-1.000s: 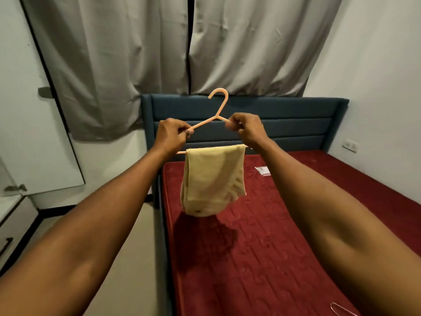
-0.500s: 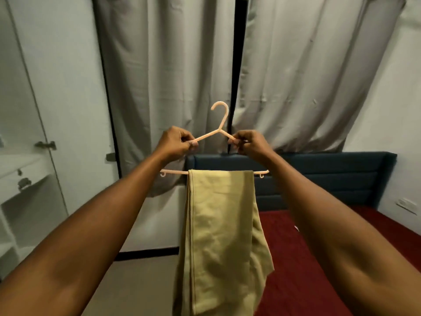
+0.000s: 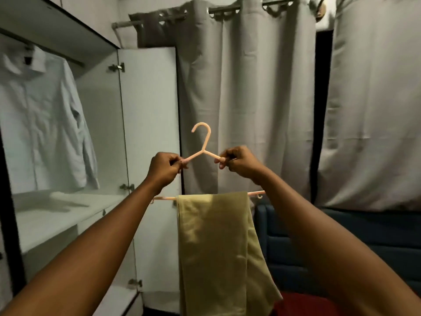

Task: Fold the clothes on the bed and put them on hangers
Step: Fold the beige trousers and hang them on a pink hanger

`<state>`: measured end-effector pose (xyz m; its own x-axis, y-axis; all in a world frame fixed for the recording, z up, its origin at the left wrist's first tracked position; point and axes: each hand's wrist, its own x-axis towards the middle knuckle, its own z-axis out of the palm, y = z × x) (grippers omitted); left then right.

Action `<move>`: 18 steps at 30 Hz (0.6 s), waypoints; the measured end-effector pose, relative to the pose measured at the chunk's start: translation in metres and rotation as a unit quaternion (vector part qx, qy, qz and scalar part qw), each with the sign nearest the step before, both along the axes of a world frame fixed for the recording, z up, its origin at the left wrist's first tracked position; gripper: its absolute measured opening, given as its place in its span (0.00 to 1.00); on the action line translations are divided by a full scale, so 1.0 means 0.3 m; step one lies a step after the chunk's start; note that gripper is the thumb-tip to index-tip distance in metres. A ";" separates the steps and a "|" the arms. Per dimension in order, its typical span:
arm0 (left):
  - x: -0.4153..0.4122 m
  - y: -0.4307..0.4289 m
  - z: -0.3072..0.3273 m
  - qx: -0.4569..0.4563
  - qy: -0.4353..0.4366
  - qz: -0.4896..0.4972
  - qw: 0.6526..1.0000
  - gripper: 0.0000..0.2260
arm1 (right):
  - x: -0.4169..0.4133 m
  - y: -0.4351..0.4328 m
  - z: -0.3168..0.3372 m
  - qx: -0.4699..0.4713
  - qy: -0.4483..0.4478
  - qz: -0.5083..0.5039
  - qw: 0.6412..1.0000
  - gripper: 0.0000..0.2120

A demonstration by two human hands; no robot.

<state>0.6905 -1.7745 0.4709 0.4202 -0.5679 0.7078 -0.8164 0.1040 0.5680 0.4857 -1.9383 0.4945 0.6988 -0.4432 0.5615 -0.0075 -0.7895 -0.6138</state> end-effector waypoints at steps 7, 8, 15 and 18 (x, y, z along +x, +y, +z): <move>0.512 -0.184 0.197 -0.091 0.028 0.064 0.993 0.10 | 0.448 -0.472 0.127 -0.016 0.023 0.139 0.990 0.11; 0.571 -0.192 0.232 -0.099 0.028 0.072 0.992 0.10 | 0.494 -0.506 0.127 0.008 -0.003 0.158 0.987 0.11; 0.978 -0.311 0.459 -0.115 0.014 0.124 0.986 0.07 | 1.001 -0.605 0.249 0.060 -0.202 0.205 0.956 0.10; 1.154 -0.356 0.515 -0.127 -0.001 0.148 0.981 0.06 | 1.224 -0.624 0.299 0.072 -0.265 0.190 0.942 0.10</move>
